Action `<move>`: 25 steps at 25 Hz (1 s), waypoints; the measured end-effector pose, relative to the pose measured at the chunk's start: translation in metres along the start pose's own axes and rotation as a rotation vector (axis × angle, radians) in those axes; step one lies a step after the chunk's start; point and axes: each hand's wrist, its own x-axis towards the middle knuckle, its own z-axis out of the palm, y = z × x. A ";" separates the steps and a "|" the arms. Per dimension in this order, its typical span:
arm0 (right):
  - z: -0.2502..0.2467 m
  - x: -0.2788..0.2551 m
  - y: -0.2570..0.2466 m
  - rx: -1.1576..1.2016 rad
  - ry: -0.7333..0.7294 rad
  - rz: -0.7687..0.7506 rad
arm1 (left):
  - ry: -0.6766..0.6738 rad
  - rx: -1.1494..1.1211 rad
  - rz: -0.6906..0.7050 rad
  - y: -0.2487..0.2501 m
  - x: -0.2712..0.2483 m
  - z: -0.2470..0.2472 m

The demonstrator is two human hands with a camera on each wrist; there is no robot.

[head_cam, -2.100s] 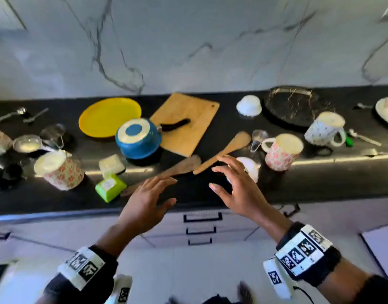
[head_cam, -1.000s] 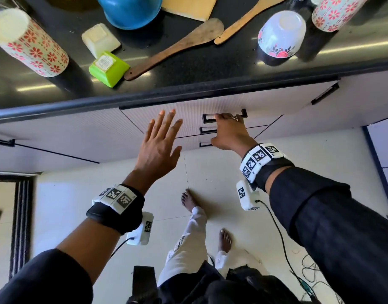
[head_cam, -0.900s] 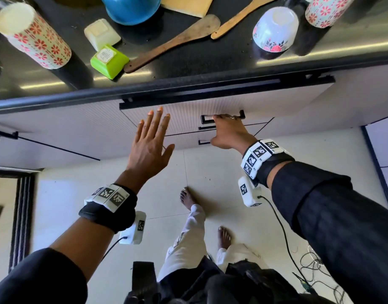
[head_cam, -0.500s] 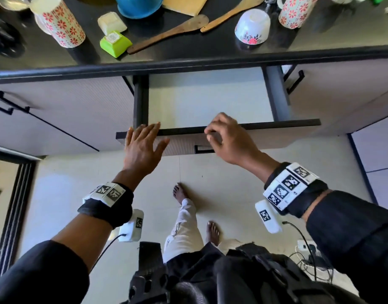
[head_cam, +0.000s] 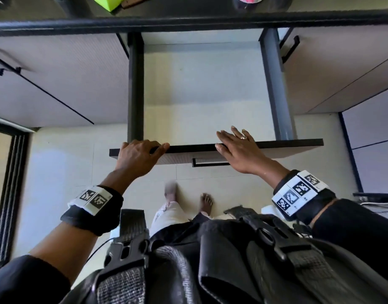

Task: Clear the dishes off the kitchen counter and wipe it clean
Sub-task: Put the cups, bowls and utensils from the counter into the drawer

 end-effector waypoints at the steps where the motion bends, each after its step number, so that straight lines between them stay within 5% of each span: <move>1: 0.004 -0.009 -0.003 0.008 -0.034 0.010 | -0.049 -0.009 0.002 0.000 -0.007 0.001; 10: 0.012 -0.037 -0.010 0.094 -0.180 -0.003 | -0.147 0.013 0.000 0.011 -0.042 0.002; 17: -0.052 -0.011 -0.017 0.069 -0.541 -0.037 | -0.419 0.070 -0.011 0.012 -0.016 -0.046; 22: -0.158 0.078 -0.056 0.120 -0.116 -0.147 | -0.020 0.145 -0.157 -0.026 0.056 -0.158; 25: -0.214 0.137 -0.095 0.181 0.093 -0.192 | 0.092 0.176 -0.228 -0.064 0.110 -0.216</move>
